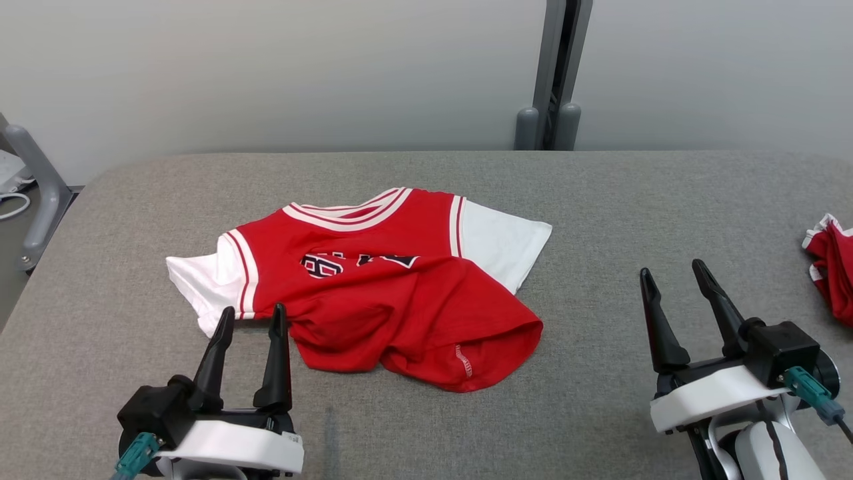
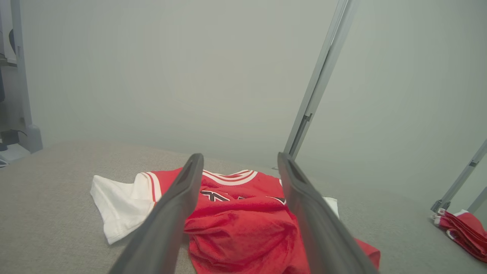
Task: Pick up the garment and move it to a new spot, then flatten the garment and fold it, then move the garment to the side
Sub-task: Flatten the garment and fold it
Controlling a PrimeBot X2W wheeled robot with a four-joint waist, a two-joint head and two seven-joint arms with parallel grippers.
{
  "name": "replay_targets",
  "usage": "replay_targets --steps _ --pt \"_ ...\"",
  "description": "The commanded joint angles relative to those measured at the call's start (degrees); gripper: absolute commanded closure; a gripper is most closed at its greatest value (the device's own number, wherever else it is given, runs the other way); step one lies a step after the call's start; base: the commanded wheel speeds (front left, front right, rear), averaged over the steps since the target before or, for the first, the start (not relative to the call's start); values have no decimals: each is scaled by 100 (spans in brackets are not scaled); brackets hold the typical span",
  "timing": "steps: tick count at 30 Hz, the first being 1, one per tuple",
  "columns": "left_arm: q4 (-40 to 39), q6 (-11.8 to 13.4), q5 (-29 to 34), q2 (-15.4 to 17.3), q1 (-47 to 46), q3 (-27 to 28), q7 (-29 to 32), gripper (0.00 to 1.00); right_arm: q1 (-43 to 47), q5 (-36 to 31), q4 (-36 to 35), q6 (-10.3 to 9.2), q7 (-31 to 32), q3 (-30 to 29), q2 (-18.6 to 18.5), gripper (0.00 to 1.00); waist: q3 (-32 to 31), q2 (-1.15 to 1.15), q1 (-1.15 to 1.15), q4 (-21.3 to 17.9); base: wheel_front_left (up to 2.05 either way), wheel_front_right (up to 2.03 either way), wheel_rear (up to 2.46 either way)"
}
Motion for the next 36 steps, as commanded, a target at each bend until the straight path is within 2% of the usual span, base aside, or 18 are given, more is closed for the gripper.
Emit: replay_targets --steps 1,10,19,24,28,36 --pt "13 -8 78 24 -27 -7 0 0 67 -53 14 -2 -8 -7 -7 0 -1 0 0 7 0 0 0" --pt "67 -21 69 24 -25 -137 0 0 57 -1 147 -2 -9 23 9 0 75 0 0 113 0 0 0" --pt "33 12 44 24 -402 -399 0 0 -757 307 751 -2 147 210 -296 0 743 0 0 416 0 0 0" --pt "39 40 -20 25 -630 -566 0 0 -1470 743 1367 -2 529 258 -447 0 1135 0 0 631 0 0 0" --pt "53 55 -58 24 -785 -713 0 0 -1982 1332 1993 -2 874 349 -512 0 1335 0 0 811 0 0 0" --pt "41 103 -116 22 -971 -818 0 0 -2675 1892 2925 -2 1147 561 -688 0 1524 0 0 1105 0 0 0"
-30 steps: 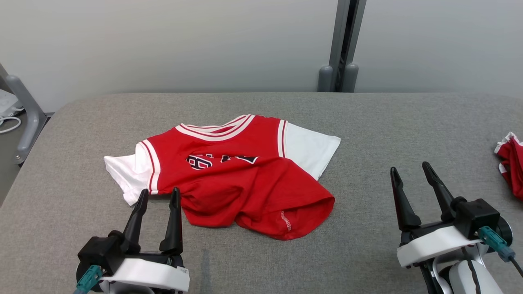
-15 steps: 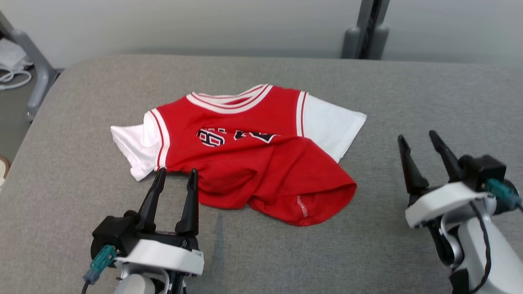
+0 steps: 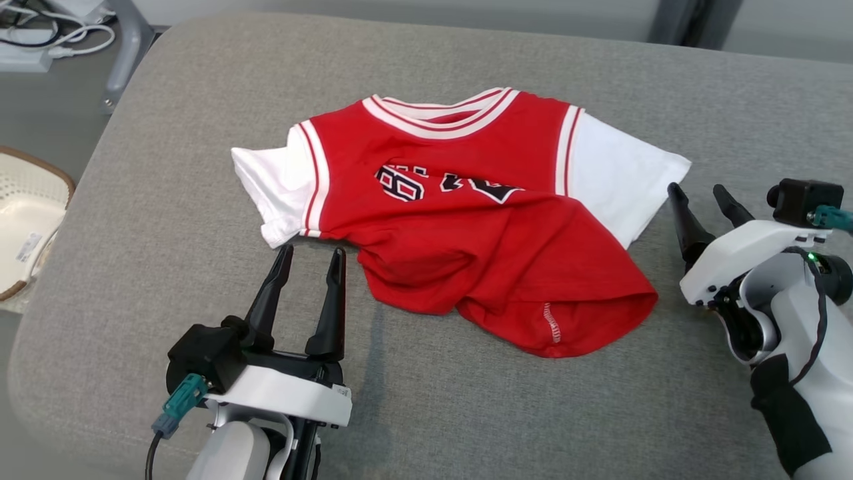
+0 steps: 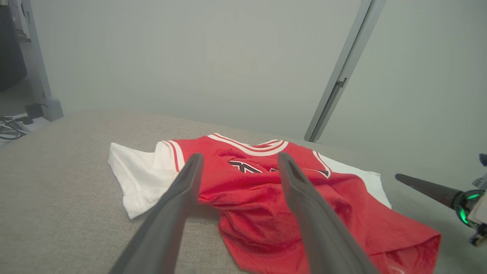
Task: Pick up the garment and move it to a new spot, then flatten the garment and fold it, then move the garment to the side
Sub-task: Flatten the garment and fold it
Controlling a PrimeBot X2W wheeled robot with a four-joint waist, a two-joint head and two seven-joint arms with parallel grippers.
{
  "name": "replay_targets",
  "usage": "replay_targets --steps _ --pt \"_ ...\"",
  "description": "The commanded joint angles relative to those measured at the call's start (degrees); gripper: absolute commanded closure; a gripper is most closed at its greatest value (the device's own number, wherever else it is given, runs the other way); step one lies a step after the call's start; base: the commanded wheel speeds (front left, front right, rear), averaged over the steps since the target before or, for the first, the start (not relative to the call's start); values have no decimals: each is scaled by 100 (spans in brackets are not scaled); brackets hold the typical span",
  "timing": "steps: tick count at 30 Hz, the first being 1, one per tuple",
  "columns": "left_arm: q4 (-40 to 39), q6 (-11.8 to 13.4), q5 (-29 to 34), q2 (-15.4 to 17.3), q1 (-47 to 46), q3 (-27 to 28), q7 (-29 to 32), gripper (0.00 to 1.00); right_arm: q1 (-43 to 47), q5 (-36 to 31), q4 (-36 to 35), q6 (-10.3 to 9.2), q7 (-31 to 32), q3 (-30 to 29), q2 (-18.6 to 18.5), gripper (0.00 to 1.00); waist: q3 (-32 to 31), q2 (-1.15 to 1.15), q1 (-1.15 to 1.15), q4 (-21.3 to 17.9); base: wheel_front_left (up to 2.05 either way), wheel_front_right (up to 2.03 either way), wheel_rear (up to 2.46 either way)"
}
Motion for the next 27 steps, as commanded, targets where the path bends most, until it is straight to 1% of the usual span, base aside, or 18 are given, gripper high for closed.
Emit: replay_targets --steps 1,12,17,18,19,21,27 --pt "-21 26 -11 16 -99 -10 0 0 -101 67 125 -2 62 28 -90 0 79 0 0 97 0 0 0" --pt "-34 65 -133 19 -168 -201 0 0 -745 266 1085 -2 158 372 -338 0 272 0 0 441 0 0 0" --pt "-59 109 -171 19 -198 -224 0 0 -830 390 1352 -2 240 580 -297 0 296 0 0 533 0 0 0" --pt "-55 109 -175 19 -190 -224 0 0 -831 418 1393 -1 277 642 -280 33 288 0 0 544 0 0 0" --pt "-47 115 -197 21 -151 -214 0 0 -817 437 1416 -1 289 808 -289 100 254 0 0 562 0 0 0" --pt "-48 125 -221 20 -113 -208 0 0 -815 464 1392 -1 258 956 -333 100 216 0 0 575 0 0 0" --pt "-97 164 -303 21 -65 -234 0 0 -1042 473 1278 -2 131 1293 -708 100 146 0 0 625 0 0 0"
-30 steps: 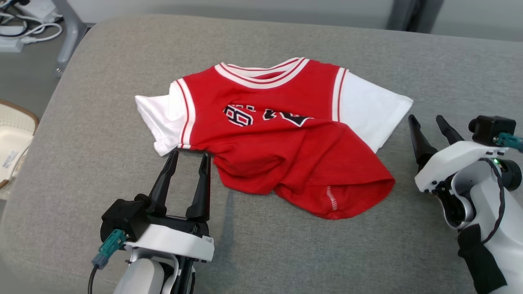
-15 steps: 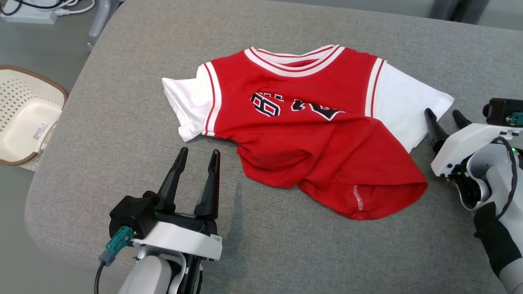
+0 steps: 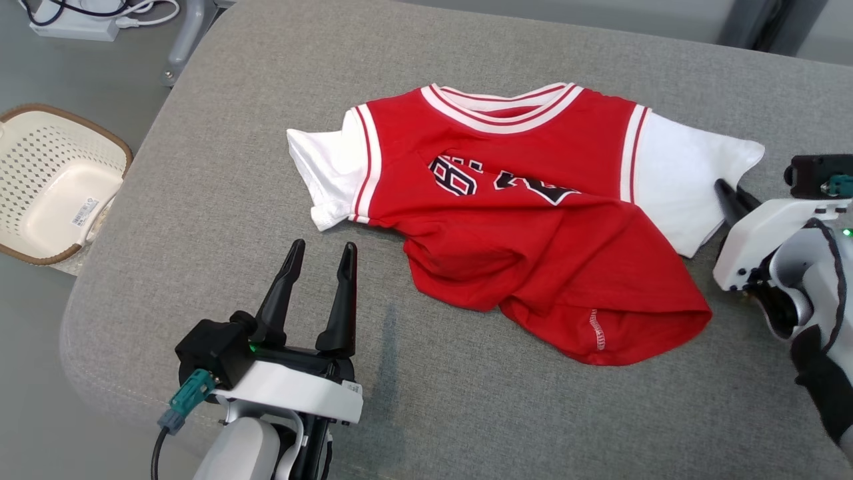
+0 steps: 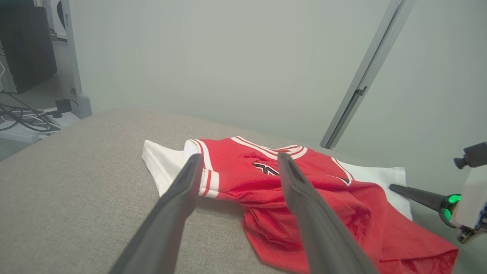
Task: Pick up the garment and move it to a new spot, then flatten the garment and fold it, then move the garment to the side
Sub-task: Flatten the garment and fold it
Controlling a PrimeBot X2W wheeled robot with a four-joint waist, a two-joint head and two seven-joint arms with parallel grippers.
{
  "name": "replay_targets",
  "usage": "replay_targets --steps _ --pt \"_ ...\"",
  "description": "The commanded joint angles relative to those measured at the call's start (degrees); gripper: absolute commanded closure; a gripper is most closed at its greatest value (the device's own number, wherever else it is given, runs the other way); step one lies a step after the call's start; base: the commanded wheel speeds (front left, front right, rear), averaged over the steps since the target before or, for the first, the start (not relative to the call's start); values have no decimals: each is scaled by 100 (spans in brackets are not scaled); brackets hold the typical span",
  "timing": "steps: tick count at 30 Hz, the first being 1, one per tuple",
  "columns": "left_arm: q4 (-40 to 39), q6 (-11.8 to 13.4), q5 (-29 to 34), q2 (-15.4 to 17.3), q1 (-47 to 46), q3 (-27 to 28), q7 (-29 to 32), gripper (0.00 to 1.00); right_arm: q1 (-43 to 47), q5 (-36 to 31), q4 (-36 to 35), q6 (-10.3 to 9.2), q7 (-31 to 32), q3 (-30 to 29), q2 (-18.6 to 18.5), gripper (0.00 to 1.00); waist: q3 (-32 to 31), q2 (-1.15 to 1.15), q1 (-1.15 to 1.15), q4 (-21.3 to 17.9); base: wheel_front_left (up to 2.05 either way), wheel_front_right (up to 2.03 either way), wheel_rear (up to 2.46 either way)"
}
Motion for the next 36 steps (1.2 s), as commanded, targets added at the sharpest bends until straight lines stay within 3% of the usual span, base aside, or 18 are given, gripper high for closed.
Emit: replay_targets --steps 1,8,11,18,22,23,24,25,31,36 --pt "-37 44 -42 26 16 -13 0 0 -172 -23 -56 -2 18 91 -193 100 11 0 0 31 0 0 0" --pt "-143 49 -210 25 -64 -197 0 0 -1233 -432 -250 -3 206 532 -1204 100 214 0 0 295 0 0 0" --pt "-156 56 -299 25 -121 -294 0 0 -1918 -687 -280 -3 90 607 -1449 100 319 0 0 472 0 0 0" --pt "-224 99 -450 23 -166 -475 0 0 -3056 -1297 -117 -3 -411 782 -1374 100 488 0 0 818 0 0 0" --pt "-243 135 -491 24 -161 -536 0 0 -3299 -1557 313 -3 -619 824 -1085 100 514 0 0 910 0 0 0" --pt "-241 132 -495 23 -161 -543 0 0 -3307 -1603 406 -3 -637 862 -997 78 513 0 0 917 0 0 0" --pt "-235 144 -498 23 -162 -541 0 0 -3277 -1612 498 -3 -652 900 -907 7 506 0 0 916 0 0 0" --pt "-226 154 -495 24 -164 -534 0 0 -3220 -1576 573 -3 -678 936 -834 0 491 0 0 905 0 0 0" --pt "-177 129 -346 26 -178 -439 0 0 -2748 -1204 840 -3 -834 1134 -529 0 322 0 0 633 0 0 0" --pt "-108 83 -150 25 -171 -233 0 0 -2233 -779 666 -3 -1069 1276 -374 0 70 0 0 212 0 0 0"
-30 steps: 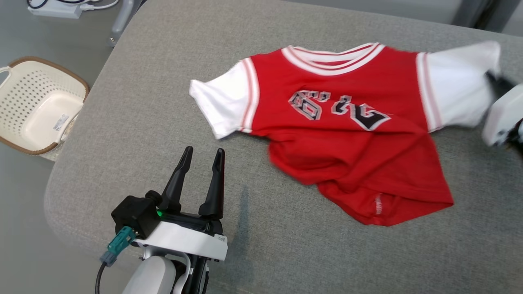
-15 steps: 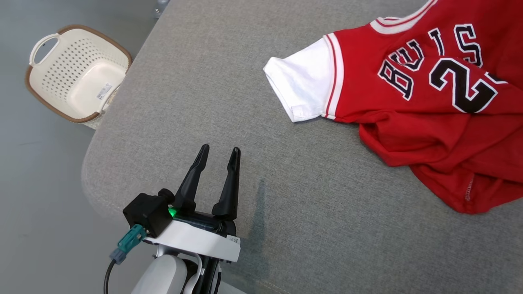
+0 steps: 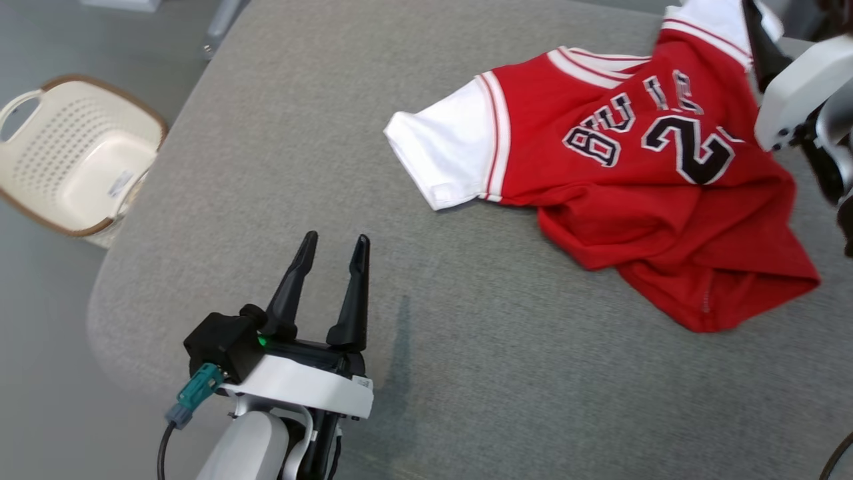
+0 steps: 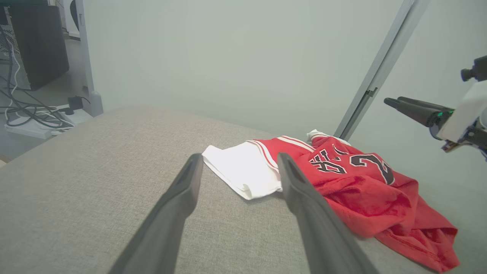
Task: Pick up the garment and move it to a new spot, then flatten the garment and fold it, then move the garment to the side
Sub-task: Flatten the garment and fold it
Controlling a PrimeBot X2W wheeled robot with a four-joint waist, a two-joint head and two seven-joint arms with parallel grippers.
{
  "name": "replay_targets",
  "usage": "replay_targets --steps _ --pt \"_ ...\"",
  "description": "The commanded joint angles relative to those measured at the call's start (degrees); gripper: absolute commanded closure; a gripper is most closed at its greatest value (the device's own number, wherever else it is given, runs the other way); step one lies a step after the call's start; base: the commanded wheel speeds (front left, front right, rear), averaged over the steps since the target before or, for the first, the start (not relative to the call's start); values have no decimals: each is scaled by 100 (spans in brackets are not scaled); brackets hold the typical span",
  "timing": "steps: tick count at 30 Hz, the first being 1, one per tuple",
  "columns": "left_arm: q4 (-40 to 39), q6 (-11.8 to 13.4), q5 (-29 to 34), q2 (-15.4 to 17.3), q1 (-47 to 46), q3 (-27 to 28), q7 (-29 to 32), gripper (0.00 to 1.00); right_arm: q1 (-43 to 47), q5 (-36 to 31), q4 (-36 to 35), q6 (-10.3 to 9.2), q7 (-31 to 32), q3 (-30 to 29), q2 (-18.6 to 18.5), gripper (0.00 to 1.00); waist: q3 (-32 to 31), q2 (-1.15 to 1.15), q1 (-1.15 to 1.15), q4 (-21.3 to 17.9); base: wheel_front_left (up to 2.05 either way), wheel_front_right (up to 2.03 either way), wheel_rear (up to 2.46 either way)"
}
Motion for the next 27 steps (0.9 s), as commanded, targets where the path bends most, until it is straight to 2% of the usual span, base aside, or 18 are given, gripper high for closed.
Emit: replay_targets --steps 1,6,12,18,22,27 --pt "28 -24 60 27 -60 70 0 0 131 89 -68 -4 -68 21 -17 0 -209 0 0 -269 0 0 0" --pt "88 -96 249 28 11 306 0 0 759 519 -518 -3 -207 52 26 0 -539 0 0 -689 0 0 0" --pt "122 -168 417 29 157 633 0 0 1598 744 -1460 -3 -236 -471 -63 0 -897 0 0 -1149 0 0 0" --pt "118 -218 546 26 302 913 0 0 2822 320 -2678 -3 -235 -1490 68 0 -1166 0 0 -1518 0 0 0" --pt "120 -255 611 26 394 1044 0 0 3763 -43 -3418 -2 -233 -2207 398 0 -1298 0 0 -1674 0 0 0" --pt "119 -292 635 25 536 1132 0 0 4598 -476 -4015 -3 -230 -2615 786 0 -1407 0 0 -1780 0 0 0"
